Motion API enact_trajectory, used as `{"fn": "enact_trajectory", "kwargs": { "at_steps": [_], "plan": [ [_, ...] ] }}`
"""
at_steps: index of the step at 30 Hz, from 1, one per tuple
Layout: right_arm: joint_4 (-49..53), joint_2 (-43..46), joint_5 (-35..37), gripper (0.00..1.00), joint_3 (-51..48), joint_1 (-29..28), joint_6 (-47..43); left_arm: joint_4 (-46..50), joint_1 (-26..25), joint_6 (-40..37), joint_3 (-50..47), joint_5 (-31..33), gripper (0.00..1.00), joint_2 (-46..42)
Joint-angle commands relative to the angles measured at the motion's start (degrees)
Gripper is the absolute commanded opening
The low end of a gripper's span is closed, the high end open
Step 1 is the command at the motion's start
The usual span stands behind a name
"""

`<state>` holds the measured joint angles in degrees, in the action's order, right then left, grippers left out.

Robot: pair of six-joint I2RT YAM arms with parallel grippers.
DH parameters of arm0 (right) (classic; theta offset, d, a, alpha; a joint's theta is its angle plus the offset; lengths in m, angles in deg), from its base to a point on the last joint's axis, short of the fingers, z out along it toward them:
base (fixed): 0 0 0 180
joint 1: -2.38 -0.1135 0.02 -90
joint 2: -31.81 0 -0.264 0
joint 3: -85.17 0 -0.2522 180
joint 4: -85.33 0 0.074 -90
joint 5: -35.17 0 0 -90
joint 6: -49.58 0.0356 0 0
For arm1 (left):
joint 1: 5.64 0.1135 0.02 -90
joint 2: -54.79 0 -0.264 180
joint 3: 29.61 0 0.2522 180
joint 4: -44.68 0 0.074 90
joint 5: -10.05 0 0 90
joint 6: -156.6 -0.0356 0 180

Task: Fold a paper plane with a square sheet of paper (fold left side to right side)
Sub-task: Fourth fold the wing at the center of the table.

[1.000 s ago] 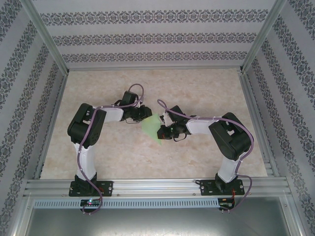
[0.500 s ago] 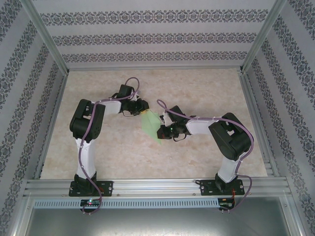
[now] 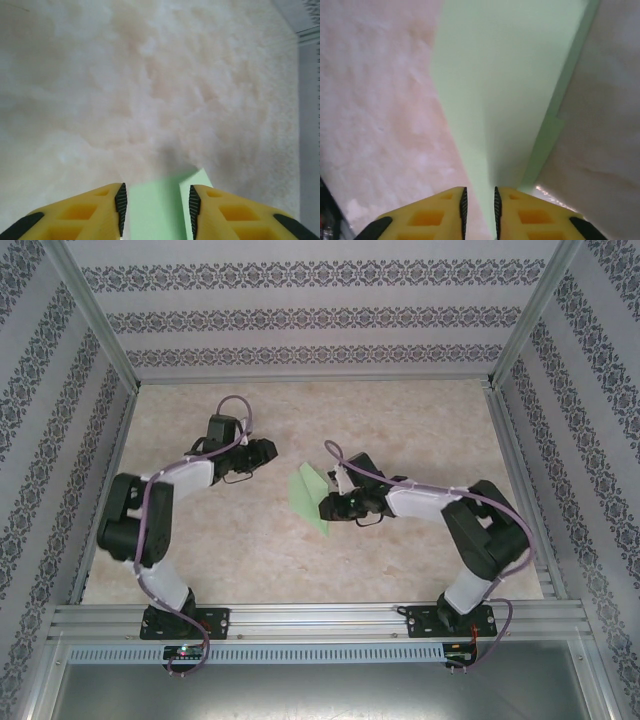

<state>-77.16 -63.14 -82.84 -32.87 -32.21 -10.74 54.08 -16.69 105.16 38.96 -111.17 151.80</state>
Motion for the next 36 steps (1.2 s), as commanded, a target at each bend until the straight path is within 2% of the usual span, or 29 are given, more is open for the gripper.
{"fn": "enact_trajectory", "kwargs": {
  "at_steps": [1, 6, 11, 17, 33, 36],
  "plan": [
    [-3.62, 6.69, 2.84, 0.35, -2.31, 2.09, 0.23, -4.63, -3.09, 3.12, -6.83, -0.22, 0.44, -4.44],
    [-6.11, 14.35, 4.21, 0.46, -7.87, 6.72, 1.69, -8.31, -8.41, 6.57, -10.53, -0.08, 0.48, -4.93],
    [-5.09, 18.30, 3.96, 0.49, -10.72, 8.79, 1.43, -8.89, -11.48, 7.05, -8.13, 0.75, 0.49, 0.08],
    [-3.94, 21.14, 4.69, 0.49, -13.34, 9.91, 1.36, -8.21, -13.20, 7.11, -3.66, 0.23, 0.48, 6.47],
    [-1.77, 27.58, 4.70, 0.51, -16.86, 13.55, 0.95, -3.31, -15.40, 5.73, 8.47, -1.82, 0.48, 15.52],
    [-2.86, 27.53, 2.84, 0.53, -17.67, 14.10, 1.56, -3.68, -15.77, 5.69, 9.44, -2.18, 0.43, 16.04]
  ]
}}
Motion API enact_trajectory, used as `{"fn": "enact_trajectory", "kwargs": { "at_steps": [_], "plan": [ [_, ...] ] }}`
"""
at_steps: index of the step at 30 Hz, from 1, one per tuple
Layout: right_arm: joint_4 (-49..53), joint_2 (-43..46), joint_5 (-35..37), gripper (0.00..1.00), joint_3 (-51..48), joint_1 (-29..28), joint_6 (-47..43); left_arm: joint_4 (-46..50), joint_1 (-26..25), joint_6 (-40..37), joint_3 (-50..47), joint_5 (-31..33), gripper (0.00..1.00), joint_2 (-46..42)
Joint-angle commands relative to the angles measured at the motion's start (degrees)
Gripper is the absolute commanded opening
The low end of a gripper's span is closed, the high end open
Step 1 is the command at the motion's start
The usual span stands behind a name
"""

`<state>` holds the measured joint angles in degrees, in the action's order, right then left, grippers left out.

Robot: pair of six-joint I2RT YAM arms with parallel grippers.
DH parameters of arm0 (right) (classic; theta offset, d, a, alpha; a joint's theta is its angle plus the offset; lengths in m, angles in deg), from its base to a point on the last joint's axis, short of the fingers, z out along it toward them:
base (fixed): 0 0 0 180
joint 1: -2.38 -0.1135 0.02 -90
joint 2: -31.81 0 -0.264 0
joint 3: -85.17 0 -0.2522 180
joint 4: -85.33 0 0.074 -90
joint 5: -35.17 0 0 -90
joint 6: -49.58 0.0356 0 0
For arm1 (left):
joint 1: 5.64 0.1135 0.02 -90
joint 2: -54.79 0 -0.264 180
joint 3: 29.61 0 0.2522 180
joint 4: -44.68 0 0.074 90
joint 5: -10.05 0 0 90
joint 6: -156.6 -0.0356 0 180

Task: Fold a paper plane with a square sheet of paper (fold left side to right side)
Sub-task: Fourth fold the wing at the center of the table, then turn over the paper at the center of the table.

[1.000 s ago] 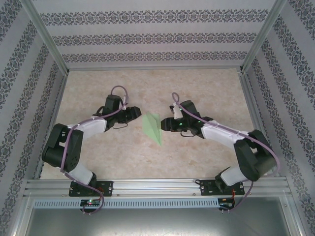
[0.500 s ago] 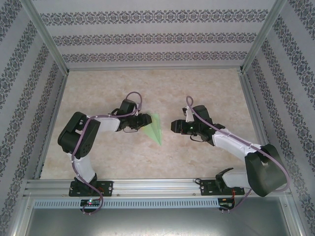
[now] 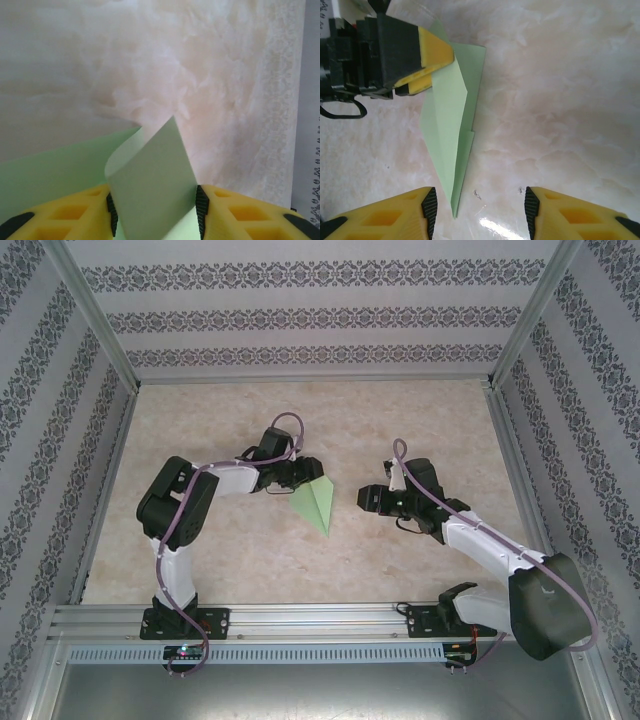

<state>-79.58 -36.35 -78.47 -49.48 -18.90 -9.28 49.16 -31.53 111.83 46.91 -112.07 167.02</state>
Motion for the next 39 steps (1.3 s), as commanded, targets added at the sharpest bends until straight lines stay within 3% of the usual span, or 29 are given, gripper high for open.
{"fn": "enact_trajectory", "kwargs": {
  "at_steps": [1, 6, 11, 21, 27, 34, 39],
  "plan": [
    [-1.22, 0.54, -2.96, 0.55, -1.33, 1.04, 0.35, 0.76, -1.01, -0.86, 1.32, -1.35, 0.39, 0.69],
    [-6.80, -1.28, -11.93, 0.73, -2.14, 2.31, 2.85, -1.79, -1.05, -1.79, -0.78, -0.94, 0.16, -3.58],
    [-12.29, -3.30, -19.86, 0.97, -1.91, 3.32, 6.44, -0.48, -0.19, -2.93, -1.22, 0.52, 0.06, -11.07],
    [-33.74, -8.11, -32.95, 0.98, -1.91, 2.08, 19.52, 0.55, 3.05, 0.81, 2.72, 1.35, 0.04, -22.88],
    [-38.37, -10.29, -32.63, 0.98, -0.26, -1.58, 22.00, -5.13, 3.18, 7.35, 2.50, -0.63, 0.03, -25.60],
    [-52.22, -16.26, -32.11, 0.97, 1.93, -5.12, 30.96, -12.28, 3.21, 14.31, 0.41, -2.85, 0.02, -26.55],
    [-56.78, -18.39, -32.50, 0.83, 3.66, -5.53, 34.38, -12.78, 3.13, 16.29, -0.31, -3.74, 0.02, -26.92]
  ]
}}
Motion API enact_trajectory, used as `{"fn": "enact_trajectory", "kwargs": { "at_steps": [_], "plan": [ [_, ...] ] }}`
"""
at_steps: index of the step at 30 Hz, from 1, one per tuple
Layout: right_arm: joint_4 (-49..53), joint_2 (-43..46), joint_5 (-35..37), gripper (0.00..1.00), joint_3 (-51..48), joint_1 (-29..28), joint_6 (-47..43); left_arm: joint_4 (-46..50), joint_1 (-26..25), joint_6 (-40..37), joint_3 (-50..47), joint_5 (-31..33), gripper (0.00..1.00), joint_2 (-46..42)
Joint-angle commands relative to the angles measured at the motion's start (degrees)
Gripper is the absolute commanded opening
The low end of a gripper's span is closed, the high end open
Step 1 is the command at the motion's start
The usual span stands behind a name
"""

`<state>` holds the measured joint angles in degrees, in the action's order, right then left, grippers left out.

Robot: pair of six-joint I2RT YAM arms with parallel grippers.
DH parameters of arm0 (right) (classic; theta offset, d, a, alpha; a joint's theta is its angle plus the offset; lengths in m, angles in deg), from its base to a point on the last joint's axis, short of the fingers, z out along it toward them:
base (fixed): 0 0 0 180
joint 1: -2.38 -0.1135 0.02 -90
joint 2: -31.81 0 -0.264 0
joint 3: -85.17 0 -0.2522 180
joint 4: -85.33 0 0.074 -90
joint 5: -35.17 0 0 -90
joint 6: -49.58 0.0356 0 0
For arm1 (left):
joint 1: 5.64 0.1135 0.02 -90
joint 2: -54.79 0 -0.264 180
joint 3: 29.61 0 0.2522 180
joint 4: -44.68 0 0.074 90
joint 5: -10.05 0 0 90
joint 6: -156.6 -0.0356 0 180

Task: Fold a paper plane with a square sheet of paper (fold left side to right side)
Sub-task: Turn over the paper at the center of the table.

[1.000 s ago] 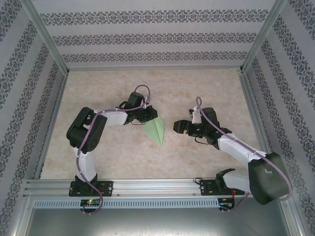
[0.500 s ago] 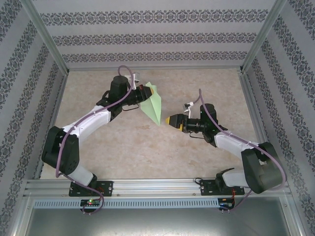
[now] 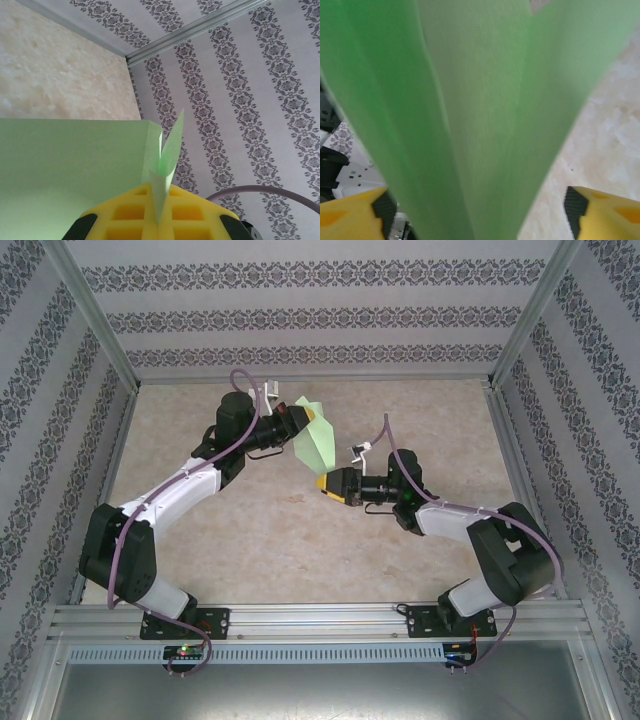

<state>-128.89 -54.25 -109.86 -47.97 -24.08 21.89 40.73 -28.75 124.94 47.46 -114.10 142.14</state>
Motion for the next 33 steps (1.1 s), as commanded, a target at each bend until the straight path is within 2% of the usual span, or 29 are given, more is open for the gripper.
{"fn": "enact_trajectory", "kwargs": {
  "at_steps": [1, 14, 23, 29, 33],
  "plan": [
    [-7.45, -0.45, -1.15, 0.78, 2.55, -0.35, 3.50, -4.68, 0.34, 3.58, -1.28, -1.63, 0.02, -2.18],
    [-4.12, 1.46, -0.95, 0.37, 2.43, 0.69, 2.61, -4.83, 0.44, 4.41, -3.08, -1.14, 0.01, -2.47],
    [5.07, 5.35, -0.26, 0.21, 1.83, 1.89, -3.14, -3.83, 0.44, 3.85, -3.02, -1.52, 0.03, -2.48],
    [15.94, 7.69, 0.77, 0.13, 2.65, 2.33, -9.38, 2.33, 0.53, -1.54, -2.44, -0.30, 0.28, -4.73],
    [26.03, 9.78, 2.42, 0.11, 4.45, 2.80, -15.98, 11.15, 0.77, -8.16, -2.16, 2.66, 0.51, -8.75]
  ]
}}
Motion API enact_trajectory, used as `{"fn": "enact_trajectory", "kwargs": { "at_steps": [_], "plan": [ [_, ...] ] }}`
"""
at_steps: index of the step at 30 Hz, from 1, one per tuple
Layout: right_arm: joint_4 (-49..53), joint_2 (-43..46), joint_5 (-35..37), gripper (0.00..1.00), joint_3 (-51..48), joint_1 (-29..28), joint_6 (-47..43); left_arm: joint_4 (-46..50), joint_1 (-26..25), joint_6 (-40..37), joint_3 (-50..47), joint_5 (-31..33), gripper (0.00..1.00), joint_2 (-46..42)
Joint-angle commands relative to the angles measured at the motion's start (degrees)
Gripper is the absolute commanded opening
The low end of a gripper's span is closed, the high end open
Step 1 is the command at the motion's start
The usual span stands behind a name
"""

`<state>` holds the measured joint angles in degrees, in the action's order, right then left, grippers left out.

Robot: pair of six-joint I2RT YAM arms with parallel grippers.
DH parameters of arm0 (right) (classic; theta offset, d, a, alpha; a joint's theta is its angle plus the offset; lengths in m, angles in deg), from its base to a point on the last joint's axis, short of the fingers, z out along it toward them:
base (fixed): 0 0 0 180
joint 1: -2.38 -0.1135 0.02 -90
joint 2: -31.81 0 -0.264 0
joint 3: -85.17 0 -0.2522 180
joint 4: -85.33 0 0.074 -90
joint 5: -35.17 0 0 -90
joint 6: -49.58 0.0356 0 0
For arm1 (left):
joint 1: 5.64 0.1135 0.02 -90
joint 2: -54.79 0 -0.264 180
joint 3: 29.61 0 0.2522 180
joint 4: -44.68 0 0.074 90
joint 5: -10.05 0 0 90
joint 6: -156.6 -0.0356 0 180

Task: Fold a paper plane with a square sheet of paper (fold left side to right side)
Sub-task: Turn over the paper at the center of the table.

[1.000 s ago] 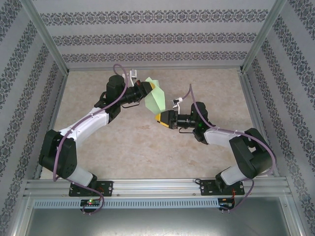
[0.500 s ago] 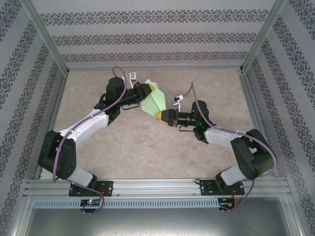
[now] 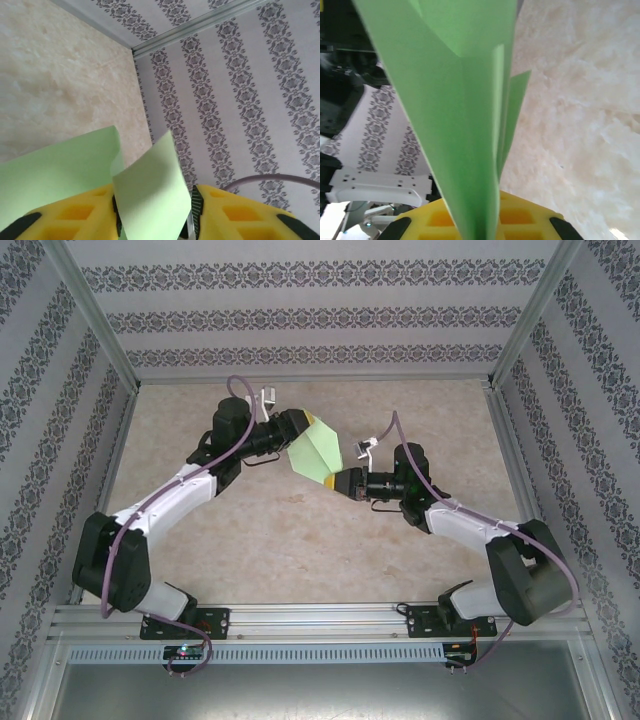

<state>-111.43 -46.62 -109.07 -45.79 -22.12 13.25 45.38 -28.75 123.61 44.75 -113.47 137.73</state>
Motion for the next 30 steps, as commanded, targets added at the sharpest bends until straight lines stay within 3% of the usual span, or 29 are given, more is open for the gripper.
{"fn": "enact_trajectory", "kwargs": {
  "at_steps": [1, 6, 10, 16, 23, 26, 30],
  "plan": [
    [11.86, 2.68, 2.26, 0.10, 2.97, 1.07, -9.32, 9.25, 0.84, -8.55, 0.55, 3.43, 0.55, -5.90],
    [30.17, 4.81, 7.82, 0.07, 8.23, 1.58, -21.75, 21.53, 1.23, -17.28, -0.66, 11.55, 0.65, -14.41],
    [47.27, 6.30, 18.36, 0.05, 14.95, 0.72, -33.20, 28.37, 1.21, -23.34, -3.49, 17.55, 0.70, -22.43],
    [66.86, 6.86, 48.82, 0.03, 25.81, -6.35, -47.73, 33.11, 1.21, -26.23, -9.78, 26.02, 0.75, -33.47],
    [77.03, -0.76, 86.00, 0.03, 34.82, -17.63, -57.82, 36.05, 1.18, -27.39, -12.06, 31.97, 0.76, -38.94],
    [78.74, -5.78, 97.57, 0.03, 36.71, -20.99, -60.20, 35.92, 1.23, -27.23, -12.25, 32.36, 0.76, -38.91],
    [79.63, -13.77, 106.73, 0.02, 37.59, -24.34, -62.47, 35.03, 1.18, -26.61, -12.94, 32.27, 0.76, -38.52]
  ]
}}
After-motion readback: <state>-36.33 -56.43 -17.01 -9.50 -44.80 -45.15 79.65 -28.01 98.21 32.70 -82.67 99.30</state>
